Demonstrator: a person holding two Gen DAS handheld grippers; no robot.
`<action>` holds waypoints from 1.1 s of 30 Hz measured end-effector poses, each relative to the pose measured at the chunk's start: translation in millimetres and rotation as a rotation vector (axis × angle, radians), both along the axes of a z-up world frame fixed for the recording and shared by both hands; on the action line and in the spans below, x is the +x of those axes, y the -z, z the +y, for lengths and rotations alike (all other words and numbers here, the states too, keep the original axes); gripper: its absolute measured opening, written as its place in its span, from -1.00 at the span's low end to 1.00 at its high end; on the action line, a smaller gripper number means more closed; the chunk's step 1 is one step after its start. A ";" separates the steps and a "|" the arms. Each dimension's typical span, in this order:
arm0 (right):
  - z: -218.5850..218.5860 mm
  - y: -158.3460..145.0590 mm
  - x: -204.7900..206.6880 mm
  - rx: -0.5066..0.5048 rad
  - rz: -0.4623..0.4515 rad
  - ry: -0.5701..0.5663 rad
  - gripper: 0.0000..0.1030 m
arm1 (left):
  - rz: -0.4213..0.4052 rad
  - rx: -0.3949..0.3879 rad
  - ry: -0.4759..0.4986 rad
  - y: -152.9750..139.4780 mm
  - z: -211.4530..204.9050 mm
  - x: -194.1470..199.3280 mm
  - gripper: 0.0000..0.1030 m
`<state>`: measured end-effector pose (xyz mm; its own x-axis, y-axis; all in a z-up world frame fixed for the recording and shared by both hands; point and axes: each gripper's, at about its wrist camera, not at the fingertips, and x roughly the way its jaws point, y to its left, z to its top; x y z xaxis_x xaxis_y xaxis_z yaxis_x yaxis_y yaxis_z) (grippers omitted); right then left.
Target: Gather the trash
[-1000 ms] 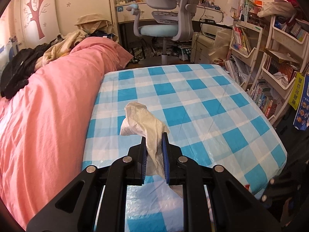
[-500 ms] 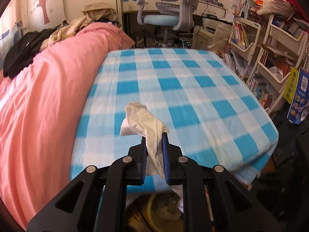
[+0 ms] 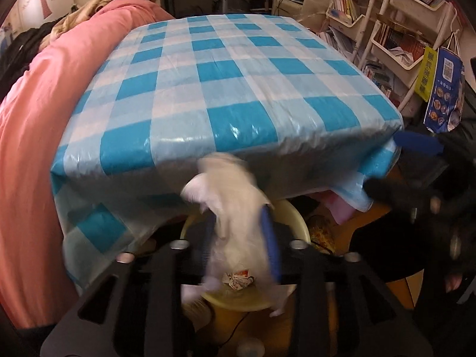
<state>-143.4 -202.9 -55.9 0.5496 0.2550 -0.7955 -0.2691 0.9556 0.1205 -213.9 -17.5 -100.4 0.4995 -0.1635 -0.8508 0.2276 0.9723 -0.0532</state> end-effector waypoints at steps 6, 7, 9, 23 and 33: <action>7.5 -3.1 -15.4 -0.154 -0.093 0.043 0.84 | -0.108 -0.004 -0.114 -16.7 10.4 -5.3 0.51; 7.4 -3.6 -19.6 -0.170 -0.107 0.042 0.84 | -0.130 0.001 -0.137 -19.8 12.4 -6.2 0.56; 10.5 -3.2 -21.8 -0.196 -0.129 0.043 0.85 | -0.164 0.010 -0.169 -25.5 15.4 -7.4 0.60; 19.7 -3.6 -32.7 -0.198 -0.164 0.044 0.85 | -0.261 0.041 -0.193 -53.3 18.7 -13.5 0.76; 22.3 0.0 -33.4 -0.192 -0.146 0.045 0.85 | -0.307 0.028 -0.187 -61.6 16.0 -19.1 0.86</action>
